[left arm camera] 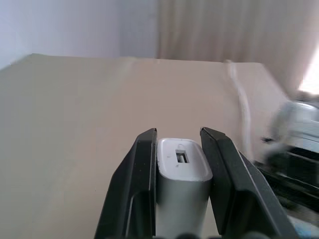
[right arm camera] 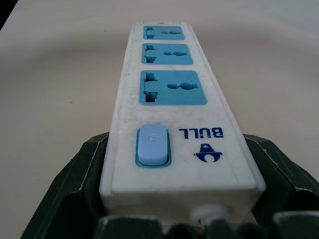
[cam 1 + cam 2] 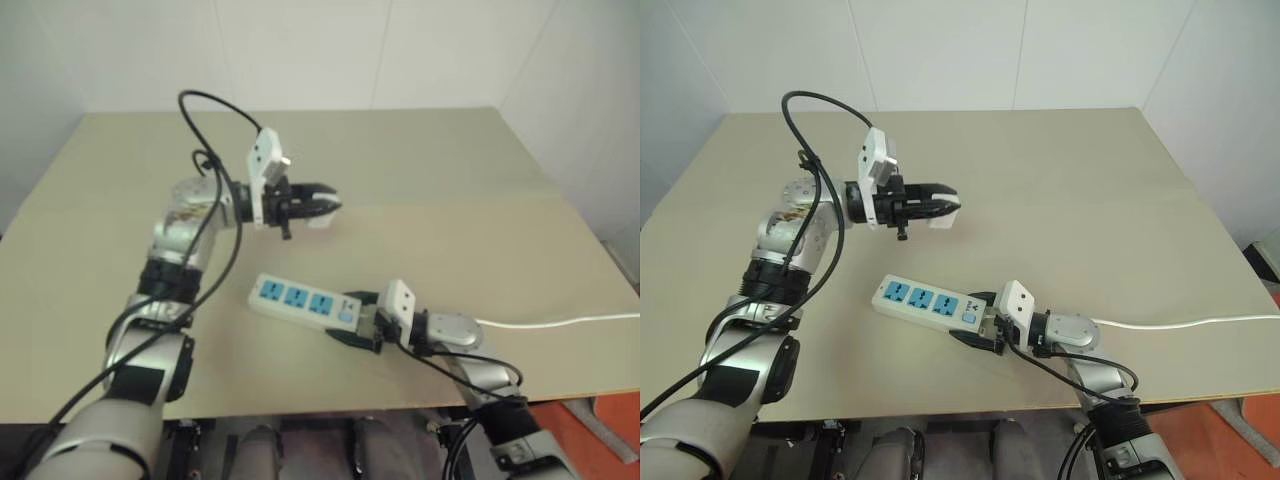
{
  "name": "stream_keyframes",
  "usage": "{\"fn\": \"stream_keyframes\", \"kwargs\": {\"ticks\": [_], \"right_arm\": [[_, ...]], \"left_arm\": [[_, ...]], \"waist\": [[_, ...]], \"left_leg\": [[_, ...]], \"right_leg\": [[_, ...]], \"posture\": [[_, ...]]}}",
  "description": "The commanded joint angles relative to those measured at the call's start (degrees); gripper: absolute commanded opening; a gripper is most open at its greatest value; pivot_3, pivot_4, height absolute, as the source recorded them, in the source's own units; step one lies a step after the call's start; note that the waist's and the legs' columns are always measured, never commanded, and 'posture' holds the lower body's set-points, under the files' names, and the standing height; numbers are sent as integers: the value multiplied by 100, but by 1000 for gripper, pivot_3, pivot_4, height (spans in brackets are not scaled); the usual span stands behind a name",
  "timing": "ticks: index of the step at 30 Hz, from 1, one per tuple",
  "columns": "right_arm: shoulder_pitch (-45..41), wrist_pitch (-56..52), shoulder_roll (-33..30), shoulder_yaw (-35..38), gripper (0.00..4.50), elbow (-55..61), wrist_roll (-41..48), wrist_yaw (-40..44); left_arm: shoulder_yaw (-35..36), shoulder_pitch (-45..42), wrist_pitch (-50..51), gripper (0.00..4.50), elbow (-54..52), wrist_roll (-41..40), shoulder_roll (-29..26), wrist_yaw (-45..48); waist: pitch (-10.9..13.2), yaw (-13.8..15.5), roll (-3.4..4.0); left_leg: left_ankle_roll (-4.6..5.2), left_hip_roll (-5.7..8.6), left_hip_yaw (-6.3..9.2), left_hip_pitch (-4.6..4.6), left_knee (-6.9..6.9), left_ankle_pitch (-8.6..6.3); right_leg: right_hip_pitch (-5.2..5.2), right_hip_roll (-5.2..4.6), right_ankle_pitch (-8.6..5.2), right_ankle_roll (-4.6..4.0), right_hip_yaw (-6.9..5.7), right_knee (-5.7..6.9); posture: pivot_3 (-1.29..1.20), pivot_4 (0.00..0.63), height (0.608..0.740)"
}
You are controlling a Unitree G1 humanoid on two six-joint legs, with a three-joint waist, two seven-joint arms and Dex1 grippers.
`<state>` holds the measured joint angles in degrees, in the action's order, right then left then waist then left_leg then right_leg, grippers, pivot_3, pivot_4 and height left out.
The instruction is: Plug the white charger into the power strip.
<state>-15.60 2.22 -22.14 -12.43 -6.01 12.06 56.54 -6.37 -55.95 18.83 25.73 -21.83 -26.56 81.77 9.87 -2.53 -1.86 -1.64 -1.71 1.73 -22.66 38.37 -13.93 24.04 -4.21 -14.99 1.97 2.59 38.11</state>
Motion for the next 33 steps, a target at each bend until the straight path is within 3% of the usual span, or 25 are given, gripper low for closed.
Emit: {"fn": "stream_keyframes", "kwargs": {"ticks": [1, 21, 33], "right_arm": [[-5, 90, -46, 140, 3418, 150, 32, -61], [-43, 39, -127, 126, 3418, 156, 49, -47], [-342, -8, -208, 102, 3418, -274, 425, 854]], "left_arm": [[16, 2, -233, 1052, -42, -317, -78, 837], [-505, 1072, -996, 1052, -374, -545, 340, 1069], [-435, 1215, -961, 1052, -438, -593, 318, 1073]], "waist": [[0, 4, 0], [0, 14, 0], [0, 0, 0]], "left_leg": [[1, 0, 1, 0, 3, 0], [21, -2, 5, -5, 43, -12], [23, -3, 5, -5, 44, -13]], "right_leg": [[-1, 0, 0, 0, 0, 0], [-13, 3, 0, 1, -2, 9], [-13, 5, 0, 1, -1, 7]], "posture": [[0, 150, 740], [0, 150, 740], [0, 150, 740]]}}
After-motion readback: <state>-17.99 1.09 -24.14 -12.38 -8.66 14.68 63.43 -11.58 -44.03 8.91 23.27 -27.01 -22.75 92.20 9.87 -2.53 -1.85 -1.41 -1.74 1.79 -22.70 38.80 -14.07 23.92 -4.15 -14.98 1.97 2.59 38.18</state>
